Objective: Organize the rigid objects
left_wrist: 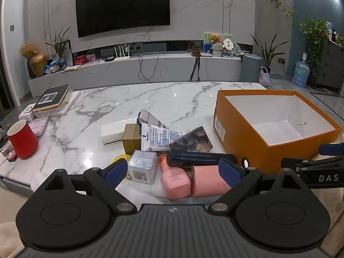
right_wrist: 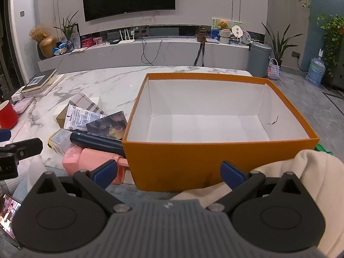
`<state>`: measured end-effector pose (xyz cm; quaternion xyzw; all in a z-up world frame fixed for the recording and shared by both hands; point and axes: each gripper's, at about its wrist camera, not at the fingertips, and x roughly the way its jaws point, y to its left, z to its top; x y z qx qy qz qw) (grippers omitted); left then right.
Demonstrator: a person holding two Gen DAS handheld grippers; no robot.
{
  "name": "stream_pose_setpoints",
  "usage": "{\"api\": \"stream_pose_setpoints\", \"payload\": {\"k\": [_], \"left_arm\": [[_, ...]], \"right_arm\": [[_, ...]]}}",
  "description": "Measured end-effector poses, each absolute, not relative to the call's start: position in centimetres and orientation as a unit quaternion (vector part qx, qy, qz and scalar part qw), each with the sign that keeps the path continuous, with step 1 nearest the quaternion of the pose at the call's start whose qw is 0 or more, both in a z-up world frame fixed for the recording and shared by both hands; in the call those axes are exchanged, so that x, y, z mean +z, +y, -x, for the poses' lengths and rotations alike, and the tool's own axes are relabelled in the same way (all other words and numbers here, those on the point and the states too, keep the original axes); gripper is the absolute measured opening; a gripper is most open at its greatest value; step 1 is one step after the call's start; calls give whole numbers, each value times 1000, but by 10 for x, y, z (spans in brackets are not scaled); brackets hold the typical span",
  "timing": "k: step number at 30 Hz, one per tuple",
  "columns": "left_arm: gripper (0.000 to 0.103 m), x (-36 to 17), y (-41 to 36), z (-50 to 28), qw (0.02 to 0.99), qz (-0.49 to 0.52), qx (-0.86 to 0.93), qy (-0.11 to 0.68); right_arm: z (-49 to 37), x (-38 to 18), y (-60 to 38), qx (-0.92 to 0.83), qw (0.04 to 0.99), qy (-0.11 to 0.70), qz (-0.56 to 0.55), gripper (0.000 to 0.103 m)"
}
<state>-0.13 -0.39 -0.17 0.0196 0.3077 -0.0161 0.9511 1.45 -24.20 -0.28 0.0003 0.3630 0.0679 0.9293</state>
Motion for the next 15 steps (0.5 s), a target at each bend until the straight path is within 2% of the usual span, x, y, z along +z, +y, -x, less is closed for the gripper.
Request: {"api": "stream_pose_setpoints", "payload": {"k": [15], "left_arm": [[103, -3, -5, 1, 951, -20, -16, 308]], "right_arm": [[-16, -5, -242, 64, 927, 369, 3, 100]]}}
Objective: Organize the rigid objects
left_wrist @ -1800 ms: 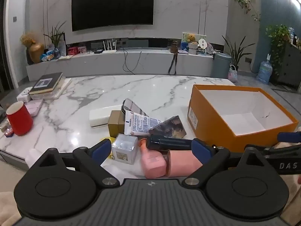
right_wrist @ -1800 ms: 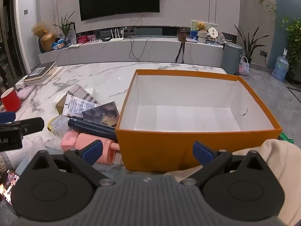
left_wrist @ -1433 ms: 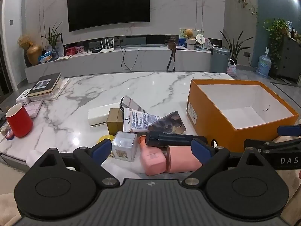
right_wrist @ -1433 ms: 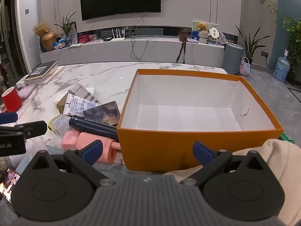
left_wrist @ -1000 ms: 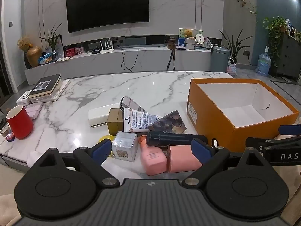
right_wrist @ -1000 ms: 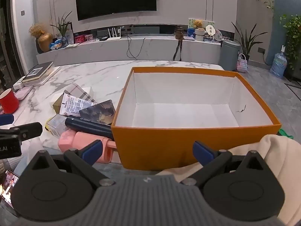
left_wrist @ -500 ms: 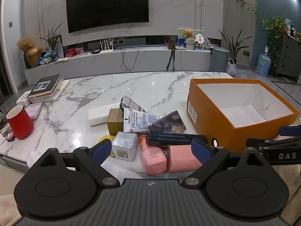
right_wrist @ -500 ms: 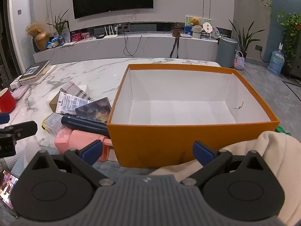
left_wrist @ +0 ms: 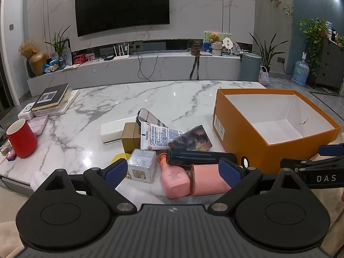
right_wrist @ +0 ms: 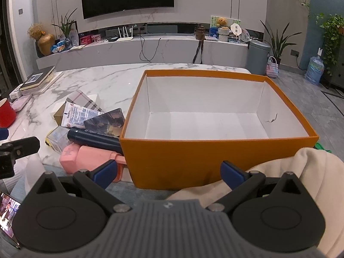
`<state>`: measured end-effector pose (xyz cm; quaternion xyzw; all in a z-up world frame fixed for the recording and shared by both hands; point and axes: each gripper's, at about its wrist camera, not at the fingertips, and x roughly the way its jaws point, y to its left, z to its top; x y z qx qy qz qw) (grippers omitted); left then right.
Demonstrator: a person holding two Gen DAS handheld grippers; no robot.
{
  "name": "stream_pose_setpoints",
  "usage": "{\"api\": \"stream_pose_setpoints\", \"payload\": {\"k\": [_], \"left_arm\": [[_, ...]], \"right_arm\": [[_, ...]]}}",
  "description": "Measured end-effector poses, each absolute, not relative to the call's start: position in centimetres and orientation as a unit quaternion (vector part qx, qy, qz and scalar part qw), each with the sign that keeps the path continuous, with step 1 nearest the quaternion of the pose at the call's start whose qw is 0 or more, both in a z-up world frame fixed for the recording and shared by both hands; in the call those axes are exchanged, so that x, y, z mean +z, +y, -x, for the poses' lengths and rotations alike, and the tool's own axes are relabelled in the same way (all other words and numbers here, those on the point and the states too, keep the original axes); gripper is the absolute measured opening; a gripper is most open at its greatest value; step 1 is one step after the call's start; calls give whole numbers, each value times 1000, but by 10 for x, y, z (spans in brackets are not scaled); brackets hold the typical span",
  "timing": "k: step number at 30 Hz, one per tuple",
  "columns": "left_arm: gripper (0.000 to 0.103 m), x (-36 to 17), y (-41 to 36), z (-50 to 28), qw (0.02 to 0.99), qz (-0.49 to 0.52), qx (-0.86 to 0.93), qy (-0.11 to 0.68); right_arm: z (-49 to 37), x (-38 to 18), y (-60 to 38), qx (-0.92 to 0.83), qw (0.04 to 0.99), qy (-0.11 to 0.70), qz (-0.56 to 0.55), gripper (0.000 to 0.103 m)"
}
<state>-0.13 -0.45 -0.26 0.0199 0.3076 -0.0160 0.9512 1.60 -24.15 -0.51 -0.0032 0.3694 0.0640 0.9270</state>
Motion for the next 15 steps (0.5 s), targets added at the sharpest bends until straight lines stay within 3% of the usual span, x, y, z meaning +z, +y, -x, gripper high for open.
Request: {"api": "stream_pose_setpoints", "payload": {"k": [15], "left_arm": [[103, -8, -1, 0, 945, -15, -24, 326]], "right_arm": [[-19, -5, -240, 75, 928, 365, 13, 100]]}}
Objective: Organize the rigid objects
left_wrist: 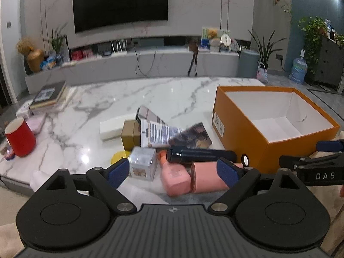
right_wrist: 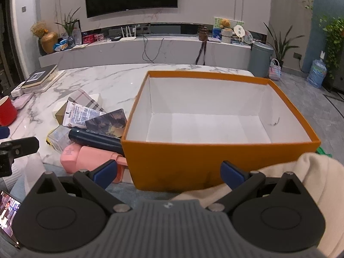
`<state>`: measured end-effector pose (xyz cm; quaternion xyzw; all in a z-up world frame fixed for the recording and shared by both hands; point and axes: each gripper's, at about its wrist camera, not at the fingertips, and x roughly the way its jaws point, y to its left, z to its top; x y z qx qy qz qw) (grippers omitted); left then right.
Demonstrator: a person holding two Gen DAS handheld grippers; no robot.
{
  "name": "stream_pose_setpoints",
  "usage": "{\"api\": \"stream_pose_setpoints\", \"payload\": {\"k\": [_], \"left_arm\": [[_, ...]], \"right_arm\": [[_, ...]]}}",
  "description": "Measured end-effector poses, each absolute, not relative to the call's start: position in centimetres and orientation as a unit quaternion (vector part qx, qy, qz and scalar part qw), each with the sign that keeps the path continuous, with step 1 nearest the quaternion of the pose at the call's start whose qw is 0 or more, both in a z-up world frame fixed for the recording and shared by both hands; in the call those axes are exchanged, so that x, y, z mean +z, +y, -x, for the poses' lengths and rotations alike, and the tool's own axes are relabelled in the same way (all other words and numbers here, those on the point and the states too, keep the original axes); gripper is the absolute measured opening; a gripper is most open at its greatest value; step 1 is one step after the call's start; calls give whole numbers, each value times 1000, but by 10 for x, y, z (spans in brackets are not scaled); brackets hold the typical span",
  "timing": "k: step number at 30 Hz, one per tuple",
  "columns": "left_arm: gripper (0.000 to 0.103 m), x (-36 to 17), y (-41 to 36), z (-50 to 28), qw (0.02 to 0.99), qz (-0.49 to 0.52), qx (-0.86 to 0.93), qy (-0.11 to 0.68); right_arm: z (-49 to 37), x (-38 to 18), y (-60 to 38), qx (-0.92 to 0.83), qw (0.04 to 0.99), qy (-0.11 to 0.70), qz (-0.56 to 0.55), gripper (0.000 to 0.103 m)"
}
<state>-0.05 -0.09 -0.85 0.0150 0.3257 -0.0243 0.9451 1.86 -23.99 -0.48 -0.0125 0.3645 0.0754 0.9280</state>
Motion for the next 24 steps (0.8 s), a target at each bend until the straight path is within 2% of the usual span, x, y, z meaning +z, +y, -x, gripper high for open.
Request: {"api": "stream_pose_setpoints", "payload": {"k": [3, 7, 9, 10, 12, 14, 19, 24], "left_arm": [[95, -9, 9, -3, 938, 13, -37, 345], [94, -4, 19, -6, 933, 13, -41, 358], [84, -3, 24, -10, 929, 16, -49, 368], [82, -3, 27, -12, 925, 18, -55, 376], [74, -3, 31, -17, 916, 20, -68, 395], [74, -3, 33, -22, 908, 13, -79, 410], [72, -5, 30, -36, 892, 2, -110, 438], [67, -15, 28, -65, 872, 14, -116, 476]], "right_arm": [[-23, -1, -237, 89, 930, 357, 23, 99], [-27, 4, -226, 127, 927, 349, 43, 85], [-28, 5, -221, 147, 925, 345, 53, 81], [-28, 5, -216, 160, 923, 344, 59, 75], [-30, 6, -208, 183, 918, 343, 74, 71], [-34, 8, -199, 204, 914, 339, 95, 69], [-53, 14, -179, 250, 897, 336, 142, 55], [-74, 10, -159, 308, 860, 352, 203, 50]]}}
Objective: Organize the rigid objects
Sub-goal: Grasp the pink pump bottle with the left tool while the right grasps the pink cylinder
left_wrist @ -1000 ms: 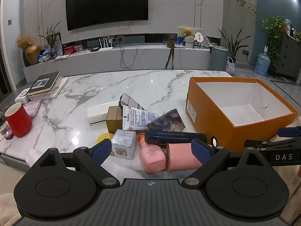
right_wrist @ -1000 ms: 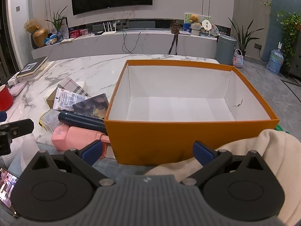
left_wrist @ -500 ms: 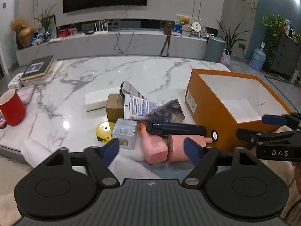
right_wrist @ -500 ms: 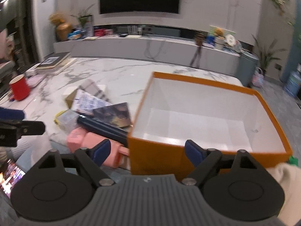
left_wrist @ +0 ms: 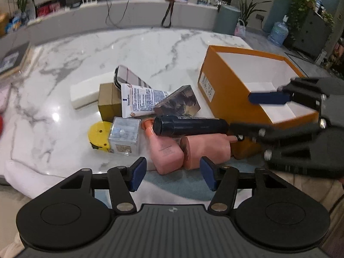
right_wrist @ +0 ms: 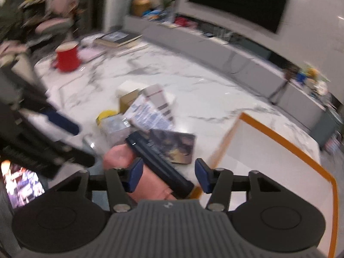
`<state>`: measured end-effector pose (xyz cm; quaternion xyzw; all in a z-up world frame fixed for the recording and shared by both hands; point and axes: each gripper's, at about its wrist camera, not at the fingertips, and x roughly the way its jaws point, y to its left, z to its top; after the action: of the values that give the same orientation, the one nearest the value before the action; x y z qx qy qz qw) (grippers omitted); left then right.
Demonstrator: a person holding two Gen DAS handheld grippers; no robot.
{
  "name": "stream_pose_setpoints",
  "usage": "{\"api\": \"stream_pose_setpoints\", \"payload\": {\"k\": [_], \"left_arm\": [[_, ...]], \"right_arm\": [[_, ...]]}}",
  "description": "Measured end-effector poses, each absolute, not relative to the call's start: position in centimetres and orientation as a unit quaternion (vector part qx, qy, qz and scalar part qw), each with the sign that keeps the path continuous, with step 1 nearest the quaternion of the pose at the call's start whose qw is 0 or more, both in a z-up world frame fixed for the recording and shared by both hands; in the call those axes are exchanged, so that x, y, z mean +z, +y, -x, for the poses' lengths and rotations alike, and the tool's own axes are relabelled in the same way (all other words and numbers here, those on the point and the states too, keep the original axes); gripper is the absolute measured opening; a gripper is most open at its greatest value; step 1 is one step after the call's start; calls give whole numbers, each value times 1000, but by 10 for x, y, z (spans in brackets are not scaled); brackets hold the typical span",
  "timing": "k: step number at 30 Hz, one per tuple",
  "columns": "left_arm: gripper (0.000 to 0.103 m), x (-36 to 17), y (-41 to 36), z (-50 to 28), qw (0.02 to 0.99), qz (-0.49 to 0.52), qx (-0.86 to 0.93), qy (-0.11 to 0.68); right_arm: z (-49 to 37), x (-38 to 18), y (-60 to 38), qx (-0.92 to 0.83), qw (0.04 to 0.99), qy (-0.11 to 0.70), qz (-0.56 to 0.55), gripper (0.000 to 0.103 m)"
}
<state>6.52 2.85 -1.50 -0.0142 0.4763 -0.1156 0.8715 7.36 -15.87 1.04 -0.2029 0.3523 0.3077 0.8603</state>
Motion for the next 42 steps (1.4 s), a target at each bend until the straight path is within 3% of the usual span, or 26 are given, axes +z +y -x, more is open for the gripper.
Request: {"api": "stream_pose_setpoints", "payload": {"k": [9, 20, 26, 33, 37, 38, 41, 42], "left_arm": [[67, -39, 27, -104, 839, 40, -110, 531], [67, -66, 34, -130, 808, 34, -126, 575], [72, -71, 38, -144, 798, 43, -139, 585], [84, -78, 42, -149, 795, 58, -130, 589], [85, -81, 43, -148, 798, 62, -124, 587], [82, -82, 43, -148, 797, 64, -124, 588], [59, -91, 40, -144, 782, 58, -130, 607], [57, -93, 38, -142, 782, 45, -131, 607]], "right_arm": [[-89, -17, -130, 400, 764, 403, 305, 49], [-109, -44, -113, 432, 709, 437, 345, 52], [-117, -51, -112, 440, 701, 453, 331, 57], [-112, -58, -114, 438, 704, 448, 334, 58], [-110, -60, -114, 431, 709, 448, 332, 58], [-109, -60, -114, 429, 711, 446, 333, 58], [-104, -61, -112, 423, 717, 440, 337, 57], [-102, -60, -112, 422, 718, 438, 338, 57]]}}
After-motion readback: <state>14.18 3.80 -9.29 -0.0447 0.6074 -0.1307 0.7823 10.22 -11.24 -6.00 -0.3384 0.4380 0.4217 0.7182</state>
